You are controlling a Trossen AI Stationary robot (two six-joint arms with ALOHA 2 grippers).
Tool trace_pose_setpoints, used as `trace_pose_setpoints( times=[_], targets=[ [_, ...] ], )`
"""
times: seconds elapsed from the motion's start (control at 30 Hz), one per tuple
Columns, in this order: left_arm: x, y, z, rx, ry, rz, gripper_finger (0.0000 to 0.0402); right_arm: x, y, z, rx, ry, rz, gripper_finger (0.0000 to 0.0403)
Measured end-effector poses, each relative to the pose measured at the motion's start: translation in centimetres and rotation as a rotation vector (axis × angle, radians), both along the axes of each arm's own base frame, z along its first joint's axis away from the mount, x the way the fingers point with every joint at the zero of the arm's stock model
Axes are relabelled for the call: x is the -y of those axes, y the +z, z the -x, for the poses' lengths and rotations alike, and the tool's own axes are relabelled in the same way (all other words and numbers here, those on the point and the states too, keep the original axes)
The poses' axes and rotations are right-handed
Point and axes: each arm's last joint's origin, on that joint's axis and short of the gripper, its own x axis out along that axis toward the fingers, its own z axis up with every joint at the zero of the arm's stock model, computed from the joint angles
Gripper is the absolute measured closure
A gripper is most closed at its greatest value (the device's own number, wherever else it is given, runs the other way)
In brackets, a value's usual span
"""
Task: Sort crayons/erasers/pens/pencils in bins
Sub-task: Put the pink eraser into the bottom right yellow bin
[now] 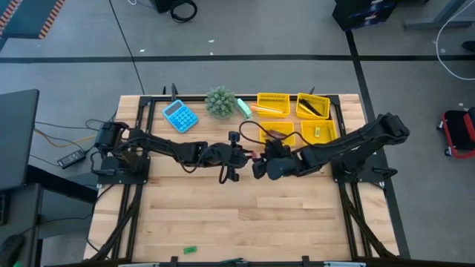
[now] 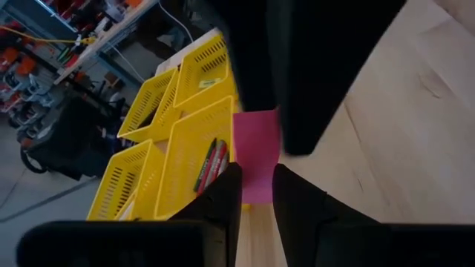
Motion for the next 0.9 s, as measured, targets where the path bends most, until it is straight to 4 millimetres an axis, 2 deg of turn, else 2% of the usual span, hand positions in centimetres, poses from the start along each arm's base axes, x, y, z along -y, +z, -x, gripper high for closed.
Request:
trace_pose_setpoints(
  times=[0.27,0.67,0.9],
  targets=[
    [0.1,0.1,-0.1,0.009,-0.084,0.04,0.0327,0.5,0.2,0.0,0.005,-0.024,0.042,0.0192],
    [-1.2,0.2,-0.2,0.029,-0.053,0.041,0.0325,0.3,0.2,0.0,0.011,-0.014,0.008,0.0192],
    [-1.1,0.1,-0.2,0.019,-0.053,0.045,0.0319,0.4,0.1,0.2,-0.016,-0.021,0.04,0.0192]
  ],
)
